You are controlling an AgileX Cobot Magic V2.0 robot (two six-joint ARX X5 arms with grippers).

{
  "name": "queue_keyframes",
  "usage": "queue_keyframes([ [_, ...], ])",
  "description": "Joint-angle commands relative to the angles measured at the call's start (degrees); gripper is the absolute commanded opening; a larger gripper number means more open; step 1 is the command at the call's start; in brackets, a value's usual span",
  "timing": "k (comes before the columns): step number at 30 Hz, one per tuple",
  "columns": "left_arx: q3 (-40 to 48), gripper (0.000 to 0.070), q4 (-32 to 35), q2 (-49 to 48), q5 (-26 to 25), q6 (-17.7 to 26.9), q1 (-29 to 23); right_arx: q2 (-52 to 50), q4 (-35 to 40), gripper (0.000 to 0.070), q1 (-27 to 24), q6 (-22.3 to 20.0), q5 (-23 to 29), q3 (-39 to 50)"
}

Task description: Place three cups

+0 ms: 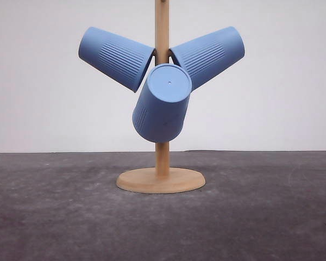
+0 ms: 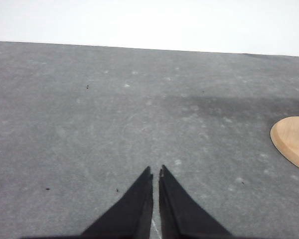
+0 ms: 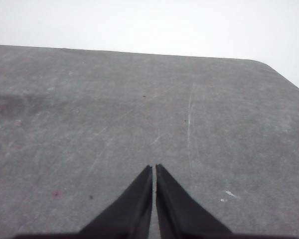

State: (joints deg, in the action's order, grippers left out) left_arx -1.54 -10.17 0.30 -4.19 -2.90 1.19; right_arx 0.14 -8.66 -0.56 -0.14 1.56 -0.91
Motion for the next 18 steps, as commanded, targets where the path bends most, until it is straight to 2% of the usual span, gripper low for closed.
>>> queue_keyframes([
  [1, 0.81, 0.0000, -0.15, -0.11, 0.15, 0.31, 0.04, 0.07, 0.64, 0.0009, -0.07, 0.61, 0.02, 0.23],
  [18, 0.81, 0.0000, -0.15, -0.11, 0.15, 0.31, 0.04, 0.07, 0.65, 0.0009, -0.07, 0.61, 0.02, 0.23],
])
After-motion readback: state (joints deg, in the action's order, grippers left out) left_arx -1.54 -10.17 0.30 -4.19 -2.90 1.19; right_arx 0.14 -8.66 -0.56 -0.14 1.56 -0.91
